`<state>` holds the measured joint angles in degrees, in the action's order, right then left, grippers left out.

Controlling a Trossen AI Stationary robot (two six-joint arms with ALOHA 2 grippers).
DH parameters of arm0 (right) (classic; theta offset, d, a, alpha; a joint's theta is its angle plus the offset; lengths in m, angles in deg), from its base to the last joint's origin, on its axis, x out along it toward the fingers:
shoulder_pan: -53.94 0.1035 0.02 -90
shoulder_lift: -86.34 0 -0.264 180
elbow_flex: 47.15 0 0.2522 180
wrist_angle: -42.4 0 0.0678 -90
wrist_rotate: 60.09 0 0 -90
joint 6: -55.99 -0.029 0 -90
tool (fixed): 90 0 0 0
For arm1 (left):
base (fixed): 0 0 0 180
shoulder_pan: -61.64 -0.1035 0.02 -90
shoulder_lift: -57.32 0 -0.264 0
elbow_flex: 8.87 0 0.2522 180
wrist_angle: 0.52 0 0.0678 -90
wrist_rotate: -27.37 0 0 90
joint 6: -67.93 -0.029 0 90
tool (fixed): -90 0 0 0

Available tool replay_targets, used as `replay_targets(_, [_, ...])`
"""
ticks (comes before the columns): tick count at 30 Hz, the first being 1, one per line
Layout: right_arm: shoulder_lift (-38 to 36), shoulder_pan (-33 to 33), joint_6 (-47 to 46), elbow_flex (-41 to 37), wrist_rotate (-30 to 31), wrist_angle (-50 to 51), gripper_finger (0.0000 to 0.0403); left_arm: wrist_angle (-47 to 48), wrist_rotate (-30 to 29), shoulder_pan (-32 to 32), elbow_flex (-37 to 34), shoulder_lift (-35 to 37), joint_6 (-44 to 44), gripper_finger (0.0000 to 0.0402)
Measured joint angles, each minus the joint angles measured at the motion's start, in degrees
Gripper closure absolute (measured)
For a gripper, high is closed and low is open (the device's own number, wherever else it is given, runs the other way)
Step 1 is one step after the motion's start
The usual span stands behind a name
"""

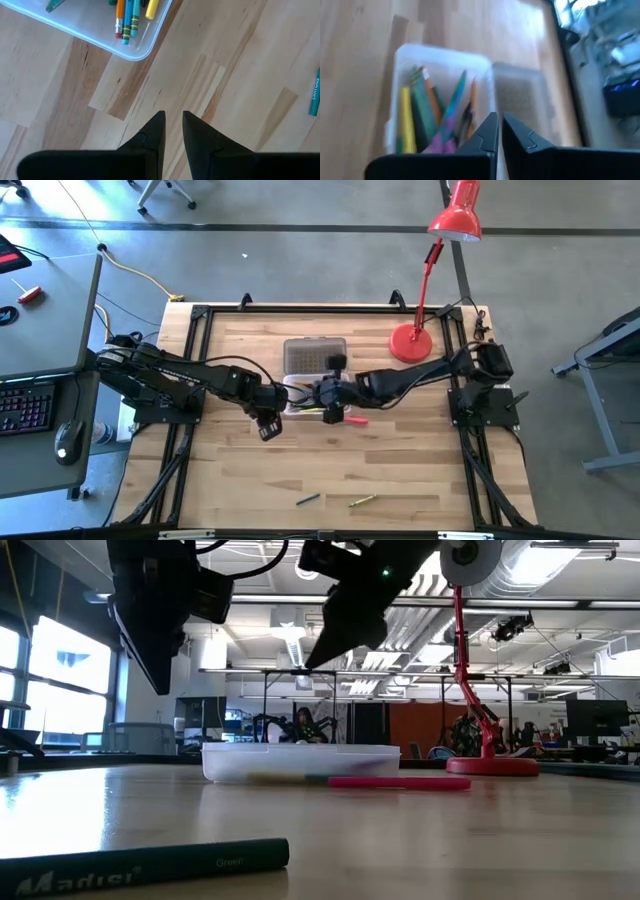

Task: Pick & place school supplies into a supply box
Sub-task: Put the pink pen into the supply box

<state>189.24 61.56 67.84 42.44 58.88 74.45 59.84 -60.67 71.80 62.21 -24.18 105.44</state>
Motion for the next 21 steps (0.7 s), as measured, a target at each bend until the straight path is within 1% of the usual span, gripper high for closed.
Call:
replay_targets(3, [-0.01,1.37,-6.25,0.00,-0.62,5.72,0.0397,0.02,0.00,0.00,0.00,0.00,-1.56,0.0307])
replay_targets(5, [-0.01,2.68,-8.80,0.00,-1.52,11.24,0.0389,0.01,0.00,0.00,0.00,0.00,-2.60,0.0307])
replay_targets(7, [0.01,4.02,-11.99,-0.04,-3.46,17.01,0.0377,0.01,0.00,0.00,0.00,0.00,-2.72,0.0307])
replay_targets(9, [-0.01,5.19,-16.35,-0.34,-5.62,19.92,0.0361,-0.03,0.00,0.00,0.00,0.00,-2.75,0.0307])
replay_targets(13, [-0.01,6.96,-22.09,-2.83,-7.17,21.34,0.0326,-0.23,0.00,0.00,0.00,0.00,-2.74,0.0307])
replay_targets(16, [-0.03,7.34,-27.08,-5.70,-11.12,21.18,0.0305,-0.23,0.00,0.00,0.00,0.00,-2.57,0.0307])
replay_targets(18, [-0.03,7.41,-29.65,-7.85,-13.30,21.49,0.0295,-0.23,0.00,0.00,0.00,0.00,-2.56,0.0307])
replay_targets(21, [-0.03,7.40,-31.43,-10.72,-14.43,19.84,0.0286,-0.23,0.00,0.00,0.00,0.00,-2.57,0.0307])
